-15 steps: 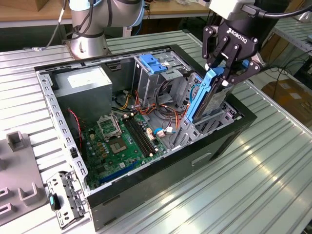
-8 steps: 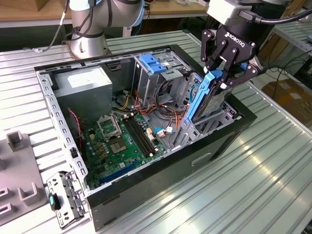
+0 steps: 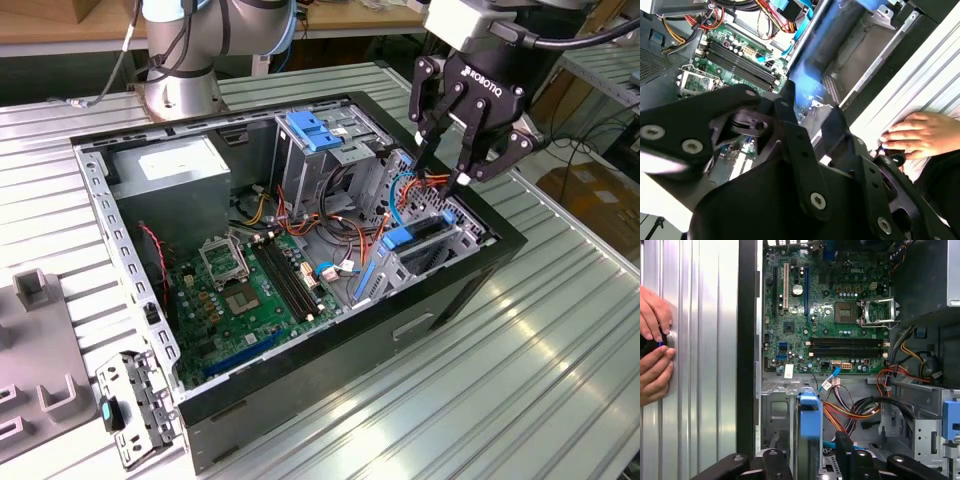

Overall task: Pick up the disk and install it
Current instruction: 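Insert the disk into the insertion slot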

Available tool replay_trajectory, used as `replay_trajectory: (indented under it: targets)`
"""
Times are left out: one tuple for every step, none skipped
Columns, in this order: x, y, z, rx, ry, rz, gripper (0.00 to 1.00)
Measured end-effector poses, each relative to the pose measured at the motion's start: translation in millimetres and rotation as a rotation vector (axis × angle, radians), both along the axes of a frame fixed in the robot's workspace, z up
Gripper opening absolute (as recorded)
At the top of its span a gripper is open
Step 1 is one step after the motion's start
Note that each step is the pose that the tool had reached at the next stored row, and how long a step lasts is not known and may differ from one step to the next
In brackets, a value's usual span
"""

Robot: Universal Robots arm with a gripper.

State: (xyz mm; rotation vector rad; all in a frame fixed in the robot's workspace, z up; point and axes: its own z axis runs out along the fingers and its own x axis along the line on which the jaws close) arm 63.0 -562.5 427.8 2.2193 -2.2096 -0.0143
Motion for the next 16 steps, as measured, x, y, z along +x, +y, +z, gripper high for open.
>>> replay_trajectory:
  targets:
    - [0.0,0.0,-0.9,0.0002,0.0,0.0,0.5]
    - [0.0,0.0,-2.1,0.0002,0.0,0.0,0.5]
    - [0.0,-0.1,-3.8,0.0001,0.0,0.0,0.5]
    - [0.0,0.0,-6.3,0.0,0.0,0.0,0.5]
    - [0.0,0.0,-8.2,-0.0001,0.0,0.0,0.5]
    - [0.0,0.0,-11.4,0.0,0.0,0.0,0.5]
    - [0.0,0.0,-13.9,-0.0001,0.0,0.0,0.49]
    - [0.1,0.0,-16.3,-0.0001,0.0,0.0,0.42]
    - [0.1,0.0,-18.8,-0.0001,0.0,0.0,0.36]
    - [0.2,0.0,-21.2,-0.0001,0.0,0.0,0.3]
    - [0.2,0.0,-23.5,-0.0002,0.0,0.0,0.3]
    - [0.2,0.0,-25.6,-0.0001,0.0,0.0,0.24]
    - [0.2,0.0,-27.2,0.0,0.0,0.0,0.24]
    - [0.2,0.0,-29.3,-0.0002,0.0,0.0,0.18]
    - [0.2,0.0,-32.5,0.0,0.0,0.0,0.12]
    - [0.3,-0.1,-34.4,0.0,0.0,0.0,0.11]
